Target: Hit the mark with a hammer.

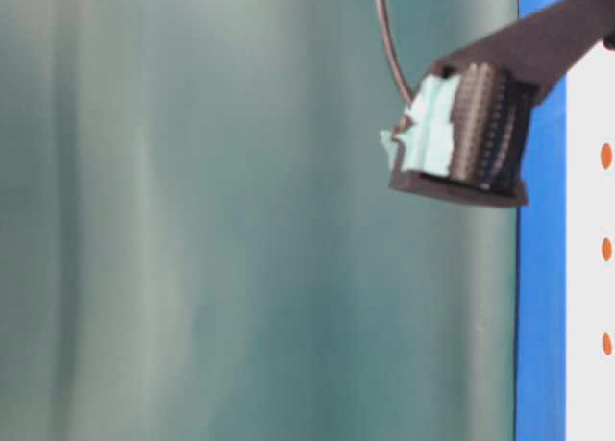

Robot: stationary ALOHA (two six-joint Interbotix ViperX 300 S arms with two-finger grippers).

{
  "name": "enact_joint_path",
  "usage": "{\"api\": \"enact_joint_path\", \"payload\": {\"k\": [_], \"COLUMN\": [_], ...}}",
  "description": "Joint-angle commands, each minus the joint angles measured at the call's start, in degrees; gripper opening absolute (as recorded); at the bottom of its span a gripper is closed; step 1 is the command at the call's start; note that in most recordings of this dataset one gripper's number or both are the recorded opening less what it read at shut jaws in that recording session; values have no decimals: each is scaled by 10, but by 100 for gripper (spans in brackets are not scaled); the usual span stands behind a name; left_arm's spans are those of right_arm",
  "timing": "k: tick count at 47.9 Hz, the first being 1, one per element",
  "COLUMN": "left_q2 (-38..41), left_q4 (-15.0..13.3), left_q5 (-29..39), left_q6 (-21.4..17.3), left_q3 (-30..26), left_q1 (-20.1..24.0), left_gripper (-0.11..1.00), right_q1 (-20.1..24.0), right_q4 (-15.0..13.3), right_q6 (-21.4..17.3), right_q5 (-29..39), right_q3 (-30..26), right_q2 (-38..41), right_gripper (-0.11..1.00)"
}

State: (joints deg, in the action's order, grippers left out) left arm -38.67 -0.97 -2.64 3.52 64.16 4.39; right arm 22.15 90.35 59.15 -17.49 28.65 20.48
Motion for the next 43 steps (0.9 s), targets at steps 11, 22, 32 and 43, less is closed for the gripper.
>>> {"api": "enact_joint_path", "payload": {"k": [11, 22, 32, 43], "left_q2": [-1, -1, -3, -4], "left_q4": [1, 0, 0, 0], "left_q5": [-2, -2, -2, 2], "left_q6": [2, 2, 3, -1], "left_q3": [-2, -1, 0, 0], "left_q1": [2, 2, 1, 1], "left_gripper": [83, 83, 83, 83], "right_q1": [-4, -4, -4, -16], "right_q4": [1, 1, -2, -1], "right_q6": [2, 11, 40, 98], "right_q5": [-17, -16, -25, -66], "right_q3": [11, 38, 76, 135], "right_q2": [-47, -136, -226, -329], "right_gripper": [85, 82, 82, 82]}}
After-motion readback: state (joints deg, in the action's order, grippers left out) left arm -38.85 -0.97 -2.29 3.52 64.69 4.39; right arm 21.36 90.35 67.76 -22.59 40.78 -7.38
